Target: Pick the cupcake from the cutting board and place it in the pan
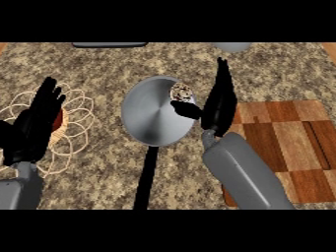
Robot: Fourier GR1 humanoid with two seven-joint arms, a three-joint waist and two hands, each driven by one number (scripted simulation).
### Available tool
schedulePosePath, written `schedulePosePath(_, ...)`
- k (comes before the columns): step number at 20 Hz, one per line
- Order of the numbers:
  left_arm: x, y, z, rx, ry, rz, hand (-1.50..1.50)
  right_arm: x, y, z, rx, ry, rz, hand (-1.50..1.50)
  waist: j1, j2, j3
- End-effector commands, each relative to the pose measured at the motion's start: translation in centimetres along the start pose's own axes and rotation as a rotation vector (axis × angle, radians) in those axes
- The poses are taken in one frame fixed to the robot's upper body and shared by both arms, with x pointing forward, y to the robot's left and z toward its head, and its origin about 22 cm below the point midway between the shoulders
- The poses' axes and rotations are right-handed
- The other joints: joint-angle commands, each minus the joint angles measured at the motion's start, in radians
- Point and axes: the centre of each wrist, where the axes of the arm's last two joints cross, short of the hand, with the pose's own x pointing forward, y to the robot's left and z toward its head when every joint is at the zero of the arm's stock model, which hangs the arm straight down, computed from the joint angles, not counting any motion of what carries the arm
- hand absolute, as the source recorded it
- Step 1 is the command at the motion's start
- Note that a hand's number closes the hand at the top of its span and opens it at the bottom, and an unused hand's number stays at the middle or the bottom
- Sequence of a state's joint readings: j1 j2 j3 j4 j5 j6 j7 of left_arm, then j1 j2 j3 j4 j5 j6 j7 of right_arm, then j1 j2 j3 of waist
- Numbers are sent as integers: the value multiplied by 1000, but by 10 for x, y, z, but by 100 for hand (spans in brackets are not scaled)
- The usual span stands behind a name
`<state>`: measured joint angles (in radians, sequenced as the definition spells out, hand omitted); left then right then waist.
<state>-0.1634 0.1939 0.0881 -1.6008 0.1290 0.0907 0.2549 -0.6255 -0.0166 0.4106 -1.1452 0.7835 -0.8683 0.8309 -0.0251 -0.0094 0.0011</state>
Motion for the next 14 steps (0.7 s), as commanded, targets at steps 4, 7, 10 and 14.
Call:
schedulePosePath(4, -11, 6, 5, 18, 5, 9, 0, -21, -66, 62, 36, -12, -292, -150, -23, -4, 0)
schedulePosePath(7, 4, -2, 5, -7, 12, 10, 0, -38, -101, 83, 47, -49, -318, -150, 1, 2, 0)
schedulePosePath(10, 8, 11, 10, -11, -1, 11, 0, -54, -132, 110, 26, -64, -305, -150, 9, 3, -1)
schedulePosePath(14, -16, -5, 1, -9, -7, 9, 0, -59, -155, 128, 26, -72, -279, -150, 15, 8, -1)
